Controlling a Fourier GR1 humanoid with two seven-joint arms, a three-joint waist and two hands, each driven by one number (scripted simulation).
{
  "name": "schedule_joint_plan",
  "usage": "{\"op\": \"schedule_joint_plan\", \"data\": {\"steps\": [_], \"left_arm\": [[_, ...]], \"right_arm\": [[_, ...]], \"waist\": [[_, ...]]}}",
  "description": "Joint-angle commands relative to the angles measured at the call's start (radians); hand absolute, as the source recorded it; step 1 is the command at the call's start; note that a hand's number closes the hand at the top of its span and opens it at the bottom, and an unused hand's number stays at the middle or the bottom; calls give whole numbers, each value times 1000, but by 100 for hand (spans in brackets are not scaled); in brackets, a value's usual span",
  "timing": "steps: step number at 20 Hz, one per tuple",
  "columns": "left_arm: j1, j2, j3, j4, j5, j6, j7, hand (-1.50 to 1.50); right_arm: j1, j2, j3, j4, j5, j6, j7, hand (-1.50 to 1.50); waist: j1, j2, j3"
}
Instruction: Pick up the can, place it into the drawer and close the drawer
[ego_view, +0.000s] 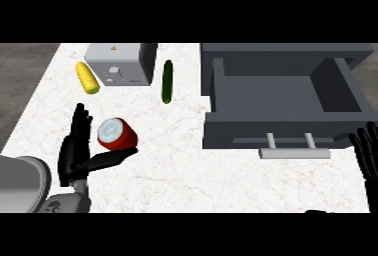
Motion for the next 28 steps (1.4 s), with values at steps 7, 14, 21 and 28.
{"op": "schedule_joint_plan", "data": {"steps": [7, 14, 21, 28], "left_arm": [[39, -18, 32, 197, 43, -45, -211, -150], [-9, -11, 73, 326, 59, -30, -286, -150], [-75, 9, 109, 452, 102, -59, -342, -150], [-148, 34, 125, 550, 122, -55, -374, -150]], "right_arm": [[24, 27, 19, -77, 11, -6, 47, -150], [-48, -24, -44, -18, -23, 23, 62, -150], [22, 24, -18, -82, 4, 17, 57, -150], [-23, 4, -45, -65, -24, 22, 89, -150]], "waist": [[-2, 0, -1], [0, 0, -1], [-3, 0, -1], [-1, 0, 0]]}}
